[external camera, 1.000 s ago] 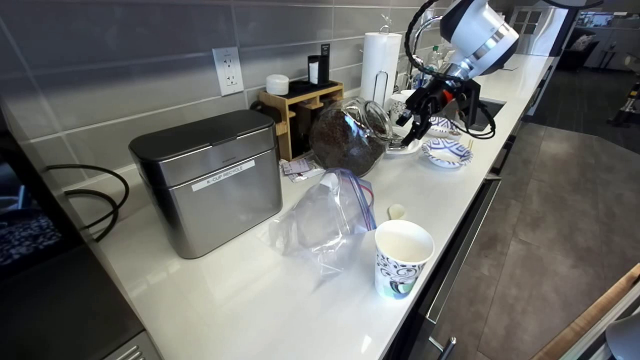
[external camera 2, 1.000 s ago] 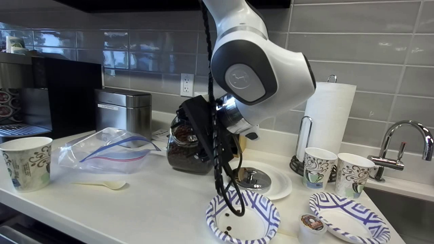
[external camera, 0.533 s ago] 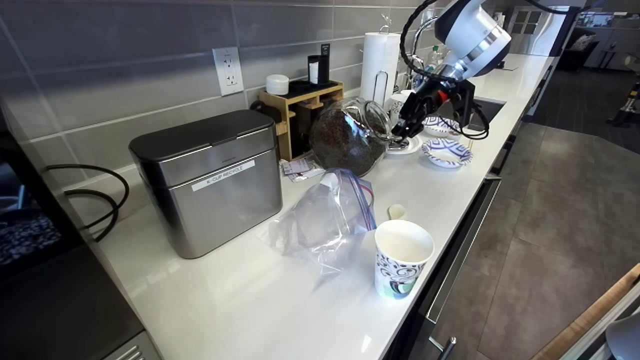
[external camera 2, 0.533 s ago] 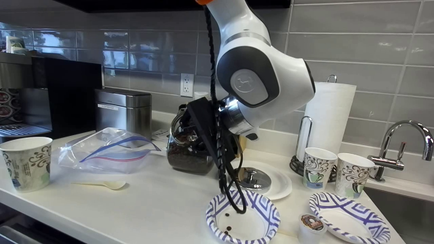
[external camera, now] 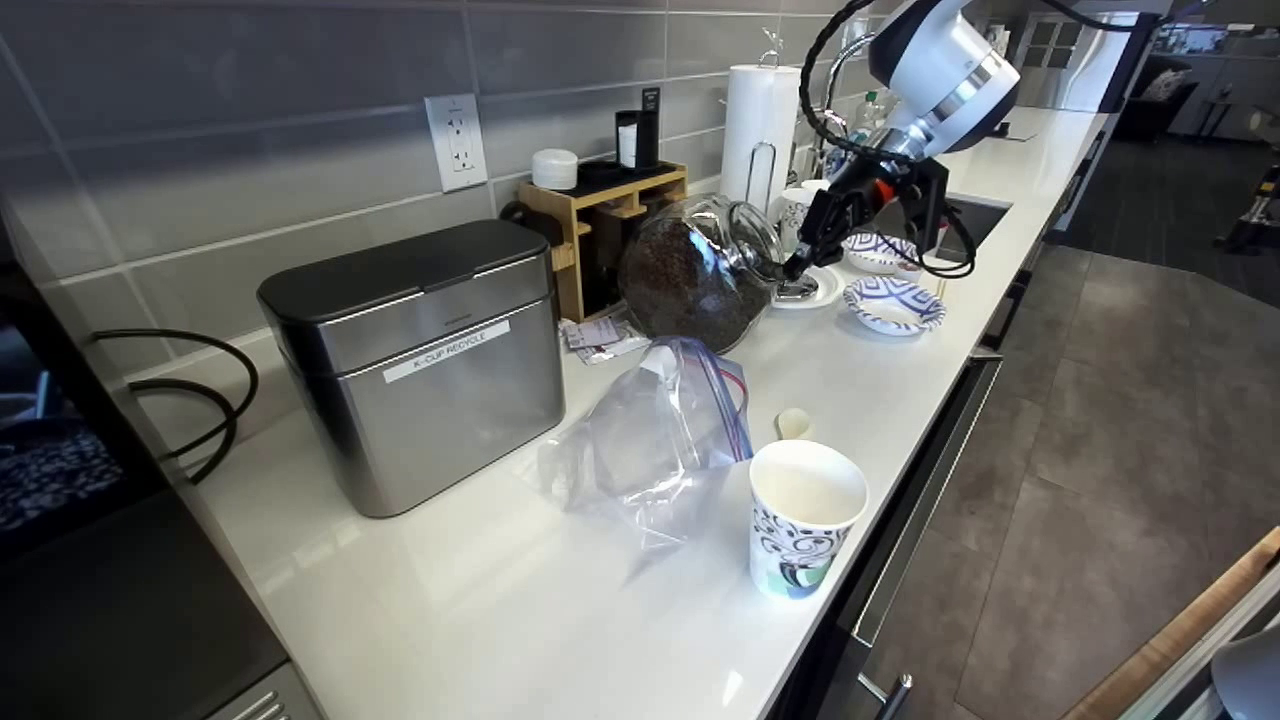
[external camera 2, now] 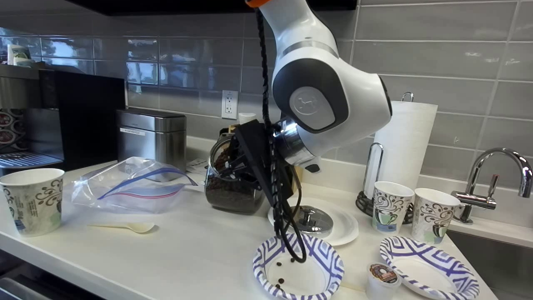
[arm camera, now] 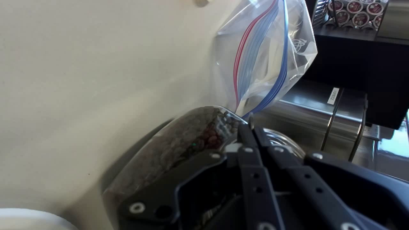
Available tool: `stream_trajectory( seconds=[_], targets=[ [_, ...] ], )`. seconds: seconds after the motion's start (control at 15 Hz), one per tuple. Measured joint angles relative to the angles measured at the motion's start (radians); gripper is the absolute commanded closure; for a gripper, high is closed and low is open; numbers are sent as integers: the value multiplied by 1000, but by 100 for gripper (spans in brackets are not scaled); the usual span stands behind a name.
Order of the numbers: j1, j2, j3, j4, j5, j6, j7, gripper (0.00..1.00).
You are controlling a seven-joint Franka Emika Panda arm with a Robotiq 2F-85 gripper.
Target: Scoop up the contents in the jug and put them in the bowl
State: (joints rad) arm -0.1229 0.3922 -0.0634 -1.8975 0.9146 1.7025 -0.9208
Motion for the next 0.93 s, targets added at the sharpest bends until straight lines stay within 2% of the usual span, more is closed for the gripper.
stream_trajectory(
  seconds=[0.47, 0.53, 0.6, 0.67, 0.93],
  targets=[
    [-2, 5, 1, 2, 0, -2, 2, 99],
    [-3, 5, 1, 2, -1, -2, 3, 72],
    [-4, 5, 1, 2, -1, -2, 5, 71],
    [-4, 5, 1, 2, -2, -2, 7, 66],
    [-9, 6, 0, 2, -5, -2, 11, 35]
  ],
)
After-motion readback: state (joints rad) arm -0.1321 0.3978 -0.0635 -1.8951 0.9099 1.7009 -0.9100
